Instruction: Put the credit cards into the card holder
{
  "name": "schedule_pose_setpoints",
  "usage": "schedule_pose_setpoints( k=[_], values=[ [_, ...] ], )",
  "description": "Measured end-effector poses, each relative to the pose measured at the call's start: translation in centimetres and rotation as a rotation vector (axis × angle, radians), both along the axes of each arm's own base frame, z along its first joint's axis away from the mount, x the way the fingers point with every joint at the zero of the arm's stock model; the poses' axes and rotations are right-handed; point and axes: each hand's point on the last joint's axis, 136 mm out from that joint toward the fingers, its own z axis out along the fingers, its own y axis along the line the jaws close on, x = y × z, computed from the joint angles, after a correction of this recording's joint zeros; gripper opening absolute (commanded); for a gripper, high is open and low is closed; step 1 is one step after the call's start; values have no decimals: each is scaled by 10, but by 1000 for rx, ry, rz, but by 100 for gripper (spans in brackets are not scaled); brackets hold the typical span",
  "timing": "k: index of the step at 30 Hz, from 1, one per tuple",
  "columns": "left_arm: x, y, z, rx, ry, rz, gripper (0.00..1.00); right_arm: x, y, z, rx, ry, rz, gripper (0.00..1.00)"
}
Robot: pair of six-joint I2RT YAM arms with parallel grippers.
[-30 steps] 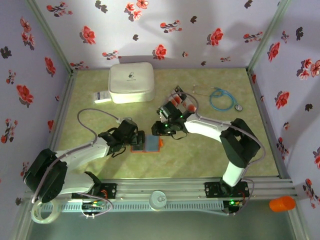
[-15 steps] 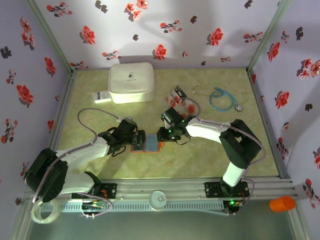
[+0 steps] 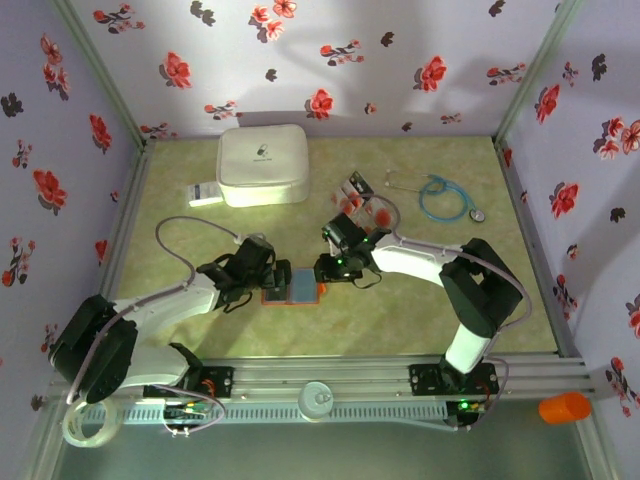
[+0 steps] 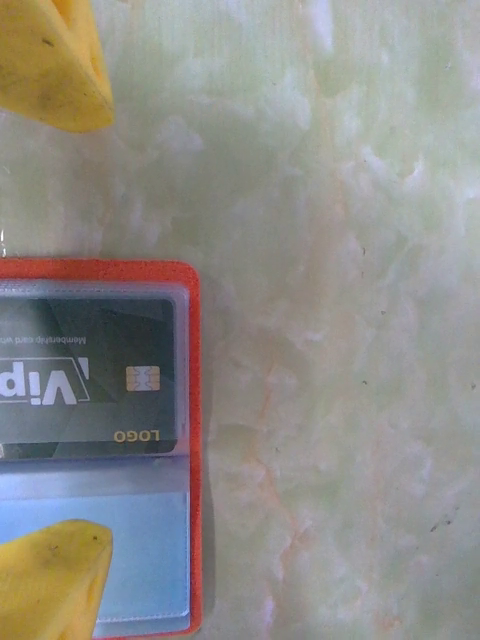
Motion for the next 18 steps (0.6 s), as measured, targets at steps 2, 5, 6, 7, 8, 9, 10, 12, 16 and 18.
schedule_pose_setpoints(
  k=[2, 5, 6, 7, 8, 9, 10, 12, 16, 18],
  values=[
    [1, -1, 0, -2, -2, -1, 100, 0, 0, 0, -1, 1, 0, 39],
    [1, 0, -1, 0, 0, 0, 100, -1, 0, -1, -1, 1, 2, 36],
    [0, 0, -1, 1, 2, 0, 100, -1, 0, -1, -2, 2, 2, 35],
    [0, 0, -2, 2, 2, 0, 100, -2, -1, -2, -4, 4, 2, 32],
    [0, -1, -2, 2, 3, -1, 100, -3, -2, -3, -6, 7, 1, 29],
    [1, -1, -3, 1, 5, -2, 100, -4, -3, -5, -9, 10, 1, 26],
    [1, -1, -3, 1, 6, -2, 100, -5, -4, -6, -12, 12, 2, 22],
    [1, -2, -5, 1, 11, -4, 100, -6, -5, -9, -16, 17, 1, 15],
    [0, -4, -9, 1, 27, -14, 100, -7, -7, -10, -22, 18, -1, 7],
    [0, -6, -12, -3, 36, -19, 100, -6, -6, -10, -20, 16, -1, 6]
  ],
)
